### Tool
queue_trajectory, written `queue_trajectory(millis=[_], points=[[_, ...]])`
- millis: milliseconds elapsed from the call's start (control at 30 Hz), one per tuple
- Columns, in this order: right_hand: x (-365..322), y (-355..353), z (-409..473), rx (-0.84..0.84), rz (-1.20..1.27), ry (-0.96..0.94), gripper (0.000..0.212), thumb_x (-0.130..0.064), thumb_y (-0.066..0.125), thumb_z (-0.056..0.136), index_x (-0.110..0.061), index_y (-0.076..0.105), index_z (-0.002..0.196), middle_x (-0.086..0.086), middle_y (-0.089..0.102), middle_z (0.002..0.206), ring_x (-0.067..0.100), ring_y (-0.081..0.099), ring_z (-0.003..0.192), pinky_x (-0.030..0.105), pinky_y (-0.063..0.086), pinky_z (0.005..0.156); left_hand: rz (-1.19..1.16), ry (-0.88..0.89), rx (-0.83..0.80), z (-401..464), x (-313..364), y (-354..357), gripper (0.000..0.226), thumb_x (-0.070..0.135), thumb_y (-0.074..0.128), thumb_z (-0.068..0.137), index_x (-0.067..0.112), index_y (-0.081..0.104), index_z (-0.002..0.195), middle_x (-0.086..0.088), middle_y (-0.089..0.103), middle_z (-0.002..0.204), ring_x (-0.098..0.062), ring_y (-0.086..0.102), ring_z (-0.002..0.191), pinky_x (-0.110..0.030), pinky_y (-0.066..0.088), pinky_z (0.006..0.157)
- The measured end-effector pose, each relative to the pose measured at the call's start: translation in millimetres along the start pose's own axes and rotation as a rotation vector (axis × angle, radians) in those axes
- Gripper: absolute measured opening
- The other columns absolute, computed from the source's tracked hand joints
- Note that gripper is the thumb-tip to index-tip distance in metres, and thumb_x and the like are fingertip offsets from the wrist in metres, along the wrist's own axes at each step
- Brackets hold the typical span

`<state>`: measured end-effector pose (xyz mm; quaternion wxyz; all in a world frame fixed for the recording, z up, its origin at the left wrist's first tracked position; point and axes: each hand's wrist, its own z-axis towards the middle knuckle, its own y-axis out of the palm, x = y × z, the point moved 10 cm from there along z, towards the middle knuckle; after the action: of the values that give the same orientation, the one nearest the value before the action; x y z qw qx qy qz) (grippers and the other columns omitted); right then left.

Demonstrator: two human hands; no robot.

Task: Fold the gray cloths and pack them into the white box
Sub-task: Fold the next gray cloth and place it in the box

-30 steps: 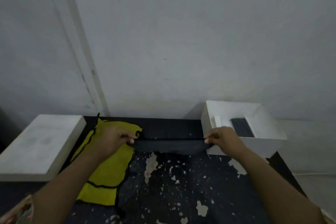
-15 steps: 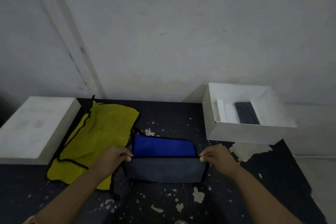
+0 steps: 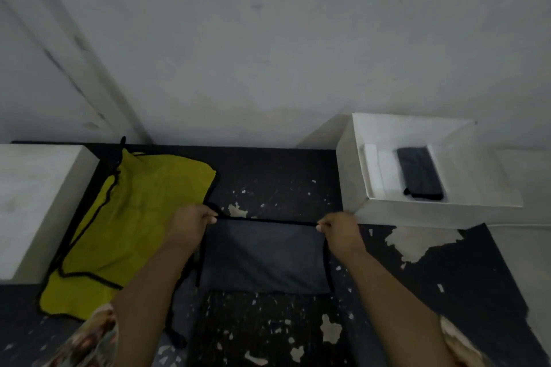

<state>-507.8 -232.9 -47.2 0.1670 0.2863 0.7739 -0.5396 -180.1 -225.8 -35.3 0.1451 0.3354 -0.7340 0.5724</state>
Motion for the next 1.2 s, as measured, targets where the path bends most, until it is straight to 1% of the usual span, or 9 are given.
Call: queue_trajectory(millis=[100, 233, 533, 667, 833, 967, 1100, 1133, 1200], points=[[7.7, 9.4, 6.8, -0.020, 0.001, 0.019, 0.015, -0.003, 0.058, 0.088, 0.001, 0.072, 0.094, 0.017, 0.070, 0.100, 0.023, 0.064, 0.090, 0.021, 0.048, 0.078, 0.011, -0.024, 0.013, 7.1, -7.1, 8.1, 0.018, 0.005, 0.060, 0.087, 0.004, 0.071, 0.102, -0.015, 0.070, 0.105, -0.022, 0.062, 0.092, -0.025, 0.045, 0.075], [15.7, 15.2, 7.2, 0.011, 0.027, 0.026, 0.013, -0.005, 0.063, 0.085, -0.002, 0.073, 0.092, 0.013, 0.072, 0.098, 0.011, 0.058, 0.079, 0.015, 0.043, 0.074, 0.069, -0.013, 0.014, 12.9, -15.5, 15.4, 0.019, 0.013, 0.067, 0.084, 0.006, 0.072, 0.101, -0.014, 0.070, 0.107, -0.025, 0.063, 0.094, -0.023, 0.044, 0.072], [11.0, 14.3, 13.4, 0.077, 0.007, 0.038, 0.015, -0.011, 0.062, 0.086, -0.002, 0.066, 0.074, 0.013, 0.068, 0.084, 0.021, 0.061, 0.075, 0.029, 0.049, 0.073, 0.052, 0.038, 0.061, 14.0, -18.3, 17.7, 0.021, 0.006, 0.063, 0.086, 0.003, 0.069, 0.106, -0.015, 0.069, 0.110, -0.025, 0.063, 0.096, -0.021, 0.041, 0.080], [1.5, 13.8, 16.0, 0.061, -0.112, 0.011, 0.015, -0.012, 0.059, 0.088, -0.001, 0.064, 0.079, 0.016, 0.062, 0.092, 0.026, 0.060, 0.082, 0.040, 0.051, 0.078, 0.064, 0.089, 0.079, 10.0, -14.2, 22.7, 0.021, -0.003, 0.060, 0.085, -0.003, 0.068, 0.105, -0.020, 0.065, 0.109, -0.029, 0.061, 0.096, -0.025, 0.042, 0.083], [-7.7, 4.8, 9.9, 0.128, -0.222, -0.001, 0.019, -0.015, 0.061, 0.088, -0.007, 0.051, 0.074, 0.014, 0.058, 0.088, 0.027, 0.057, 0.076, 0.038, 0.051, 0.067, 0.098, 0.132, 0.115, 8.1, -10.0, 19.6, 0.018, -0.009, 0.060, 0.081, -0.005, 0.068, 0.097, -0.021, 0.063, 0.100, -0.026, 0.059, 0.084, -0.027, 0.044, 0.075], [-7.4, 7.9, -7.2, 0.222, -0.176, -0.027, 0.013, -0.004, 0.052, 0.091, 0.000, 0.064, 0.090, 0.020, 0.064, 0.095, 0.029, 0.061, 0.081, 0.038, 0.052, 0.074, 0.223, 0.182, 0.056, 5.3, -2.0, 24.0, 0.030, -0.014, 0.052, 0.081, 0.000, 0.068, 0.102, -0.018, 0.064, 0.096, -0.026, 0.061, 0.084, -0.032, 0.050, 0.072], [-7.5, 10.4, -49.0, 0.396, -0.140, -0.097, 0.017, -0.001, 0.062, 0.084, 0.001, 0.068, 0.099, 0.019, 0.068, 0.096, 0.033, 0.061, 0.090, 0.041, 0.049, 0.083, 0.423, 0.313, 0.168, -12.4, 30.4, 25.1, 0.041, -0.017, 0.061, 0.068, 0.001, 0.067, 0.105, -0.019, 0.065, 0.093, -0.035, 0.061, 0.079, -0.038, 0.052, 0.067], [-4.6, 13.9, -60.5, 0.418, -0.148, -0.095, 0.019, -0.003, 0.065, 0.082, -0.001, 0.067, 0.101, 0.016, 0.068, 0.099, 0.032, 0.060, 0.093, 0.042, 0.049, 0.084, 0.437, 0.351, 0.186, -17.7, 43.6, 32.0, 0.040, -0.014, 0.062, 0.069, 0.003, 0.067, 0.105, -0.018, 0.064, 0.094, -0.035, 0.060, 0.081, -0.040, 0.052, 0.068], [4.6, 22.8, -79.7, 0.433, -0.154, -0.066, 0.028, -0.007, 0.070, 0.080, -0.004, 0.065, 0.107, 0.014, 0.064, 0.109, 0.030, 0.058, 0.098, 0.043, 0.050, 0.088, 0.388, 0.403, 0.091, -23.9, 70.8, 61.3, 0.039, -0.005, 0.057, 0.079, 0.008, 0.062, 0.116, -0.016, 0.061, 0.105, -0.032, 0.058, 0.093, -0.039, 0.050, 0.080]])
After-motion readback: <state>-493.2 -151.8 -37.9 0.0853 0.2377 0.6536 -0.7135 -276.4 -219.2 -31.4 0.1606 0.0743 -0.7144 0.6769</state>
